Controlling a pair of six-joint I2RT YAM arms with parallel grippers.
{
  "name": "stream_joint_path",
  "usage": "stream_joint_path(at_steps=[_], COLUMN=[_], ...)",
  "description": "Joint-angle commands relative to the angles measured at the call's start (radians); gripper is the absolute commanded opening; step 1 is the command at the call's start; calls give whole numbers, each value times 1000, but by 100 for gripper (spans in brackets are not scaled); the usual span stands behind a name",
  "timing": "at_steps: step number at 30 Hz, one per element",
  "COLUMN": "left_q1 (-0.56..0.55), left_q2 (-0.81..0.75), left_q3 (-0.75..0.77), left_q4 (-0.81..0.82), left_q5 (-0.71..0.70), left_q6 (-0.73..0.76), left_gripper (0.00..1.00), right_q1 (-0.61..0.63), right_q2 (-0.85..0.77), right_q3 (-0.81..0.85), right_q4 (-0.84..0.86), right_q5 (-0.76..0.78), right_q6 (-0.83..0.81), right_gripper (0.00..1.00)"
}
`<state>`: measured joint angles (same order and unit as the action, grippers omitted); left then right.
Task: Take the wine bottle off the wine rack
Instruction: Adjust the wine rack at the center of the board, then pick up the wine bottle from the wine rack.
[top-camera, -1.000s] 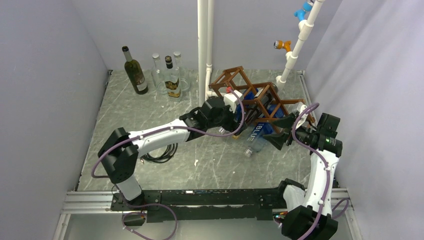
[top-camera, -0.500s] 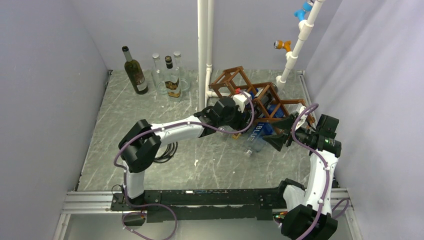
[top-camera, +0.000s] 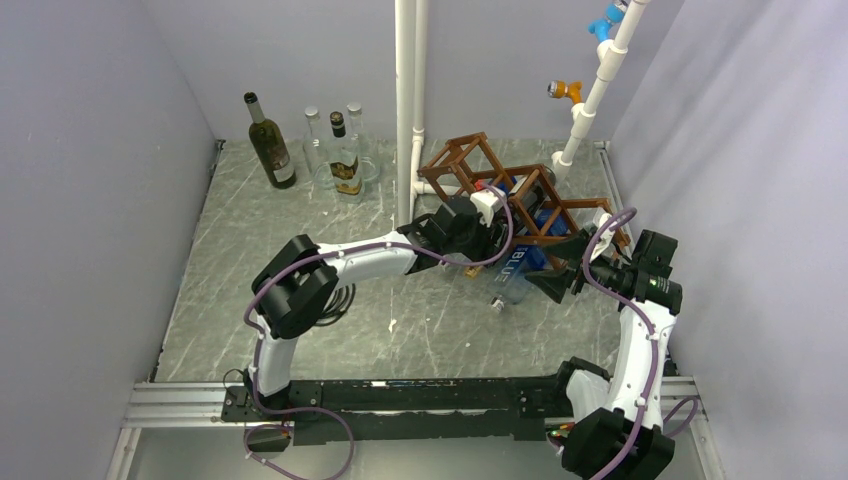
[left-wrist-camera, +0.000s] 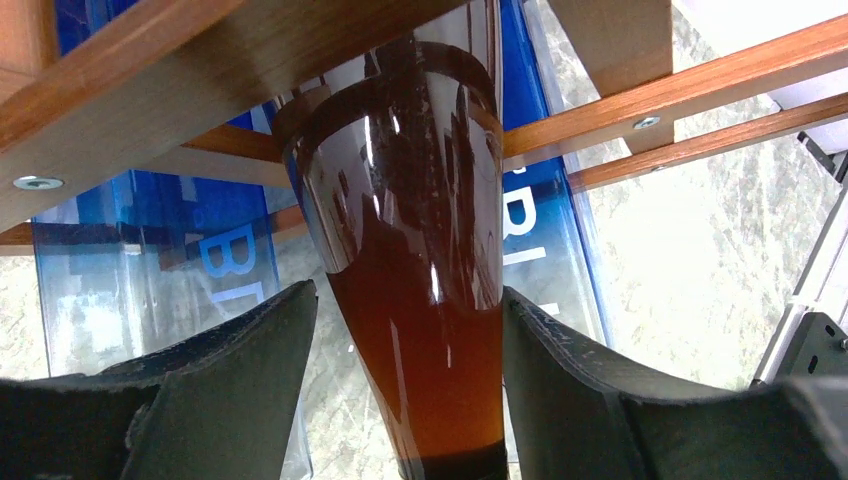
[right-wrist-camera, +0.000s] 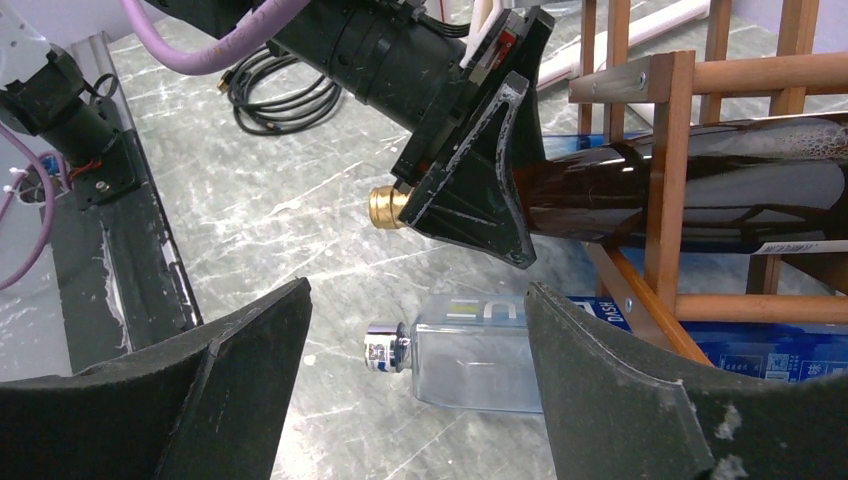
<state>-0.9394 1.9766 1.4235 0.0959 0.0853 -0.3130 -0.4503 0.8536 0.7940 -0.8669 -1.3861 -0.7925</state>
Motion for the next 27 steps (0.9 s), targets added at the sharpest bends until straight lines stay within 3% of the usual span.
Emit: stream_joint_path(at_steps=[1,11,15,20,27], left_q1=[-5,-4,-4,-4,-5], left_q2=[14,29,22,-13,-108], left_q3=[48,57,57,35,-38], left_q4=[39,27,17,17,44], left_q5=[8,9,20,27,62], left_q6=[-24,-34,-28,-3,33], left_gripper=[70,54,26,2,0], right_q1=[-6,-5,-7,-5,-6], right_q2=[-7,-7,-4,-4,1], right_q3=[-4,-4,-6,-7,-6], right_q4=[31,28,28,28,26], right_q5=[-28,-27,-26,-25,-25], right_q6=[-32,-37,-37,-37,-40], right_gripper=[81,81,81,81,81])
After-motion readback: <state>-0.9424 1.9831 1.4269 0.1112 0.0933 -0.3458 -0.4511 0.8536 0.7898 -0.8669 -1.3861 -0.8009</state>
